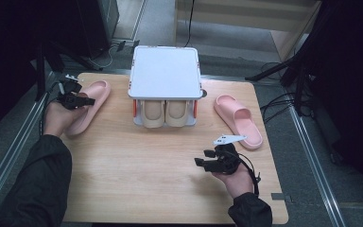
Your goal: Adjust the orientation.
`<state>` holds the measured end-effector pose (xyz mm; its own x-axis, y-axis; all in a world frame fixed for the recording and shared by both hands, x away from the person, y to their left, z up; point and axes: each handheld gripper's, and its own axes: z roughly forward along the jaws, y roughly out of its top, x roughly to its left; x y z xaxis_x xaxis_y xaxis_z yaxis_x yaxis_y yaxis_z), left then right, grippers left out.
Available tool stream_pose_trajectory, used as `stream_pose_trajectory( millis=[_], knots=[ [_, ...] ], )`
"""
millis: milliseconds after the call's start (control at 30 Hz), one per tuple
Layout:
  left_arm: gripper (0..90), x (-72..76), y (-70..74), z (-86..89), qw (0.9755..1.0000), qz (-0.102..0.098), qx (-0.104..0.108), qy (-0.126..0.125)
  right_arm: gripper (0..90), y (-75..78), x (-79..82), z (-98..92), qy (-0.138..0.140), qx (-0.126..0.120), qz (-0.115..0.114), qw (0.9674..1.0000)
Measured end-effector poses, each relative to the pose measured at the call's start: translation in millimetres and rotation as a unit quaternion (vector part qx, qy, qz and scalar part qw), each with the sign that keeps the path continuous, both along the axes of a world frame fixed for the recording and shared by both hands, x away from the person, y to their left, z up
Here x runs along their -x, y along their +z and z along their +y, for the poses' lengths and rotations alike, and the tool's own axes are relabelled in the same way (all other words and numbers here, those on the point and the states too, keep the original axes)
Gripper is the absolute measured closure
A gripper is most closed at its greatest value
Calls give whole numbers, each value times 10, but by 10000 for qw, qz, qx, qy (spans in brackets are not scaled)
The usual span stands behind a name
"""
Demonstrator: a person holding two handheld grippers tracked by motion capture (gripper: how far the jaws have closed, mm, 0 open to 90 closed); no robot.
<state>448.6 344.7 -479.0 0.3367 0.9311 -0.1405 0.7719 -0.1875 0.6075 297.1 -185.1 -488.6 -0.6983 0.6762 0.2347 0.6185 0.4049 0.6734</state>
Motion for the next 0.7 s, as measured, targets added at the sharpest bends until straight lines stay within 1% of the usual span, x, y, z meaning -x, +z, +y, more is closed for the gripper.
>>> stream_pose_trajectory(
  millis=[33, 100, 133, 167, 233, 333, 433, 467, 500, 567, 600, 667, 700],
  knots=[
    [852, 15, 20, 2, 10000, -20, 17, -10, 448, 0, -3, 14, 13, -2, 41, 10000],
    [852, 60, 96, 5, 10000, -40, 32, -46, 448, -2, -17, 35, 73, -2, 19, 10000],
    [852, 60, 96, 5, 10000, -40, 32, -46, 448, -2, -22, 45, 96, -4, 8, 10000],
    [852, 113, 168, -1, 9999, -65, 87, -88, 448, 2, -28, 58, 102, -1, 20, 9999],
    [852, 169, 224, -10, 9998, -109, 107, -119, 448, 4, -38, 75, 128, 2, 21, 9999],
    [851, 266, 306, -20, 9997, -152, 165, -79, 448, 9, -59, 102, 171, -17, -8, 9999],
    [851, 374, 358, -59, 9997, -115, 157, -171, 448, 23, -75, 133, 224, 6, -17, 9997],
    [851, 374, 358, -59, 9997, -115, 157, -171, 448, 24, -80, 142, 237, -11, -33, 9997],
    [851, 451, 392, -91, 9996, -105, 192, -198, 448, 30, -89, 153, 259, -11, -42, 9997],
    [851, 520, 425, -122, 9994, -76, 225, -250, 448, 34, -102, 171, 298, -28, -49, 9995],
    [851, 571, 451, -145, 9993, -43, 218, -284, 448, 35, -109, 179, 304, -29, -54, 9995],
    [850, 662, 502, -197, 9994, -21, 131, -329, 448, 41, -125, 202, 357, -43, -44, 9993],
    [850, 707, 528, -219, 9993, -9, 133, -360, 448, 43, -133, 210, 402, -53, -53, 9992]
  ],
)
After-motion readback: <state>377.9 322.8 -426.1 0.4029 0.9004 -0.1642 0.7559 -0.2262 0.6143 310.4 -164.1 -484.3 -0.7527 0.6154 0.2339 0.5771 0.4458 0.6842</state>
